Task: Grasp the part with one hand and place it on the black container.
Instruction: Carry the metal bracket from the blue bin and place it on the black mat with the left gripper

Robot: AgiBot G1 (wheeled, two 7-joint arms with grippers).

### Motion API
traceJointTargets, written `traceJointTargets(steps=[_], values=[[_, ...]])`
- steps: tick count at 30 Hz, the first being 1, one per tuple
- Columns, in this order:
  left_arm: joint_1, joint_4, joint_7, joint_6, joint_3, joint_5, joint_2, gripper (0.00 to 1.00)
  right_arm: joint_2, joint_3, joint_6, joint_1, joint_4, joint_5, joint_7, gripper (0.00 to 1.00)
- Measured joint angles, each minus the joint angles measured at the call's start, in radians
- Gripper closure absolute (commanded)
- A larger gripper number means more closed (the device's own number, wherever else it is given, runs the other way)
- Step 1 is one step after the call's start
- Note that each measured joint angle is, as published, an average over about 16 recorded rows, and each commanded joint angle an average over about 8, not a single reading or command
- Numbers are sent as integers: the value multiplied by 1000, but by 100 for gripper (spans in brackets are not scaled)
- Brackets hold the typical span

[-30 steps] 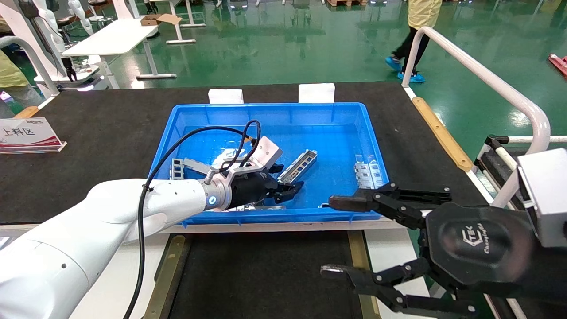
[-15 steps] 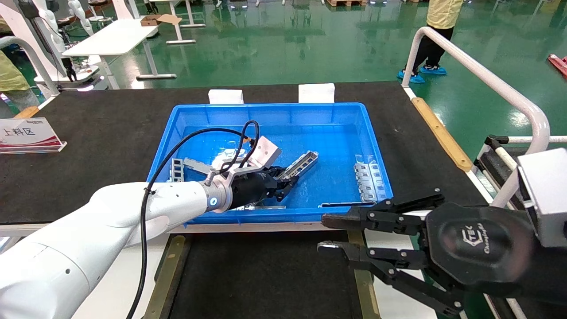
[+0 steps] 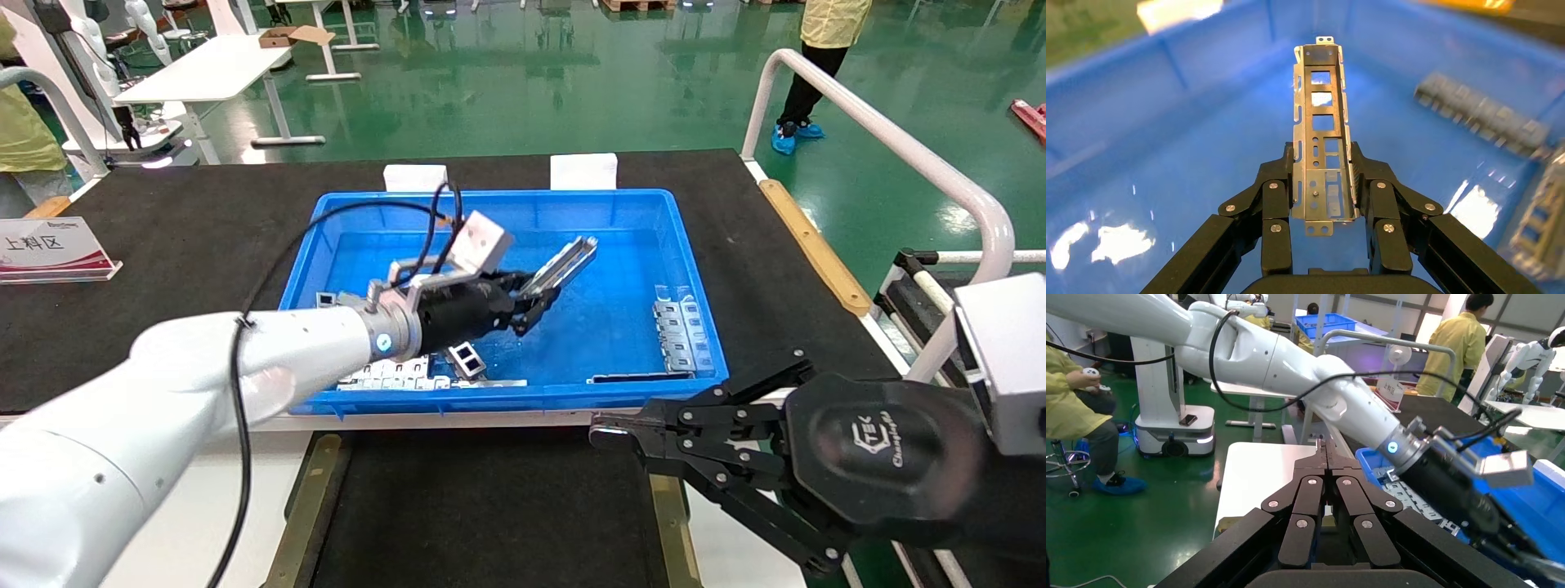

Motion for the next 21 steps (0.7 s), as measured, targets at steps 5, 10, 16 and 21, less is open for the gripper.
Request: traceJointTargets(steps=[5,10,16,21], values=[[-27,-1,84,157,-39,-58,-52,100,0,0,0,0,0,0,0,100],[-56,-18,157,345,-72,-105,-129,100,0,0,0,0,0,0,0,100],[-73,-80,209,541,-96,-142,-240,100,0,0,0,0,0,0,0,100],[-52,-187,217,631,-105,-164,-335,100,0,0,0,0,0,0,0,100]])
